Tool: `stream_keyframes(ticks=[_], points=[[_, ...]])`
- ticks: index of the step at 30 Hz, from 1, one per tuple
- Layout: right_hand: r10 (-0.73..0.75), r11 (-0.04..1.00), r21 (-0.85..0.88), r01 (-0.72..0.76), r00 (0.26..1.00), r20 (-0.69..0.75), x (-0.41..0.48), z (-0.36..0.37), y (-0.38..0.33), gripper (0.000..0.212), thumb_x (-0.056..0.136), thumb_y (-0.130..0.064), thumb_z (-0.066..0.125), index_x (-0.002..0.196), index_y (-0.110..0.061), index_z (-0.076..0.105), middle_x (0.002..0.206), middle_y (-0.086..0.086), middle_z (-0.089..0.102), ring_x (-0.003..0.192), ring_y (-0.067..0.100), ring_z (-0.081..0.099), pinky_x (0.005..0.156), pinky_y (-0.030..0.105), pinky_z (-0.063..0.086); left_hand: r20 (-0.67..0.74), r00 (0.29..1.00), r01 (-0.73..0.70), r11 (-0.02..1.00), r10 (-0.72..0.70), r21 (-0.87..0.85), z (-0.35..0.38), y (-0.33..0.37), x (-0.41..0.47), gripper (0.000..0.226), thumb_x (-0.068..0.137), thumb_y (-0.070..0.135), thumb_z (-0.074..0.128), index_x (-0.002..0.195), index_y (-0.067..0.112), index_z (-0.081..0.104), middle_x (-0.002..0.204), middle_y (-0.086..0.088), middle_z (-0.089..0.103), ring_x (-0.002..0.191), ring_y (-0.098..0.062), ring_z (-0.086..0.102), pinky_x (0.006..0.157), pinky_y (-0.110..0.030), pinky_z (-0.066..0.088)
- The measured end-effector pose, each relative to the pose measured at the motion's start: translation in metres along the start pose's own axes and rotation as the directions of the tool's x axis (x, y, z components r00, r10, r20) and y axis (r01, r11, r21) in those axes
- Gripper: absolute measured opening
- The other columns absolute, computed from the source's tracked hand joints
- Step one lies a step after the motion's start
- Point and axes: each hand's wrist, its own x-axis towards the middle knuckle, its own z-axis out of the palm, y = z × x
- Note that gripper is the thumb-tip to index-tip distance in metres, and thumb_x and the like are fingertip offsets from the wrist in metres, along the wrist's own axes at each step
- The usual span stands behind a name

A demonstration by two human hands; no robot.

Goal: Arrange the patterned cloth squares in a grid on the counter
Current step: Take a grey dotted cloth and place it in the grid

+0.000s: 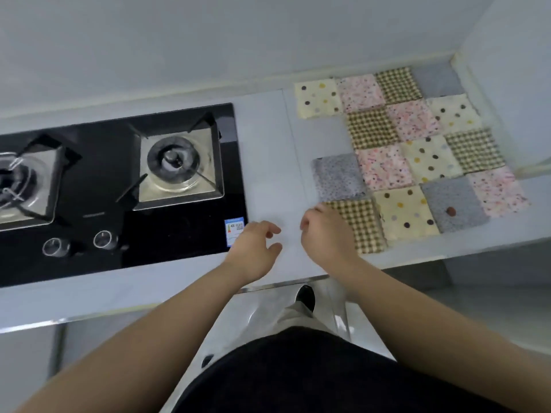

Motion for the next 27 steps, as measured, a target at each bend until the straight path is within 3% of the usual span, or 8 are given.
stream_keyframes(ticks=[2, 6, 9, 12, 18, 21, 23, 27], points=[[-0.070, 0.998, -0.001, 0.070, 0.997, 0.015, -0.005, 0.010, -0.040, 0.017, 0.094, -0.012, 0.054, 0.096, -0.018, 0.070, 0.105, -0.005, 0.058, 0.090, 0.019, 0.059, 0.064, 0.032, 0.045, -0.067, 0.998, 0.012, 0.997, -0.017, -0.081, -0.016, -0.035, -0.025, 0.028, 0.096, 0.023, 0.063, 0.125, 0.025, 0.062, 0.118, 0.007, 0.055, 0.101, -0.010, 0.057, 0.084, -0.020, 0.042], [-0.196, 0.981, -0.003, 0.196, 0.980, 0.020, -0.030, 0.039, -0.134, 0.020, 0.097, -0.013, 0.048, 0.095, -0.018, 0.067, 0.105, -0.005, 0.055, 0.088, 0.021, 0.058, 0.065, 0.032, 0.045, -0.170, 0.982, 0.046, 0.976, -0.083, -0.213, -0.052, -0.111, -0.089, 0.020, 0.097, 0.025, 0.061, 0.117, 0.029, 0.064, 0.117, 0.012, 0.056, 0.087, -0.011, 0.064, 0.079, -0.028, 0.056], [-0.164, 0.986, 0.045, 0.162, 0.986, 0.022, -0.053, 0.057, -0.178, 0.020, 0.095, -0.012, 0.048, 0.089, -0.019, 0.066, 0.102, -0.006, 0.056, 0.083, 0.021, 0.058, 0.067, 0.035, 0.050, -0.210, 0.970, 0.068, 0.967, -0.122, -0.244, -0.069, -0.144, -0.127, 0.014, 0.097, 0.026, 0.060, 0.109, 0.033, 0.063, 0.115, 0.015, 0.059, 0.087, -0.010, 0.064, 0.078, -0.024, 0.049], [-0.237, 0.970, 0.072, 0.231, 0.968, 0.078, -0.083, 0.102, -0.260, 0.020, 0.093, -0.012, 0.049, 0.083, -0.019, 0.065, 0.099, -0.005, 0.057, 0.084, 0.021, 0.058, 0.070, 0.038, 0.052, -0.300, 0.936, 0.098, 0.954, -0.185, -0.283, -0.099, -0.219, -0.189, 0.010, 0.097, 0.025, 0.060, 0.102, 0.034, 0.062, 0.113, 0.012, 0.061, 0.086, -0.010, 0.061, 0.074, -0.025, 0.045], [-0.464, 0.884, 0.065, 0.463, 0.853, 0.239, -0.135, 0.174, -0.408, 0.022, 0.093, -0.013, 0.046, 0.085, -0.021, 0.065, 0.102, -0.008, 0.058, 0.087, 0.018, 0.056, 0.069, 0.032, 0.046, -0.412, 0.801, 0.224, 0.855, -0.435, -0.468, -0.149, -0.351, -0.299, 0.016, 0.098, 0.024, 0.056, 0.109, 0.029, 0.066, 0.107, 0.016, 0.063, 0.091, -0.011, 0.064, 0.079, -0.027, 0.050], [-0.544, 0.832, 0.055, 0.553, 0.791, 0.279, -0.138, 0.187, -0.466, 0.023, 0.093, -0.013, 0.045, 0.085, -0.022, 0.065, 0.103, -0.009, 0.059, 0.089, 0.018, 0.056, 0.068, 0.032, 0.045, -0.461, 0.733, 0.199, 0.806, -0.500, -0.558, -0.178, -0.391, -0.315, 0.017, 0.098, 0.024, 0.057, 0.111, 0.029, 0.066, 0.104, 0.020, 0.062, 0.092, -0.012, 0.066, 0.083, -0.031, 0.054], [-0.576, 0.804, 0.040, 0.593, 0.760, 0.300, -0.131, 0.195, -0.503, 0.023, 0.093, -0.013, 0.045, 0.086, -0.021, 0.065, 0.104, -0.009, 0.058, 0.088, 0.018, 0.056, 0.065, 0.031, 0.040, -0.479, 0.692, 0.174, 0.769, -0.541, -0.616, -0.199, -0.415, -0.316, 0.017, 0.098, 0.025, 0.057, 0.111, 0.029, 0.067, 0.104, 0.020, 0.062, 0.085, -0.011, 0.068, 0.078, -0.028, 0.054], [-0.615, 0.777, 0.071, 0.625, 0.731, 0.296, -0.107, 0.221, -0.568, 0.023, 0.093, -0.011, 0.046, 0.085, -0.019, 0.066, 0.103, -0.008, 0.058, 0.083, 0.020, 0.058, 0.066, 0.033, 0.047, -0.486, 0.623, 0.138, 0.698, -0.613, -0.703, -0.238, -0.462, -0.307, 0.014, 0.099, 0.024, 0.058, 0.109, 0.027, 0.067, 0.103, 0.019, 0.064, 0.072, -0.010, 0.070, 0.064, -0.023, 0.050]])
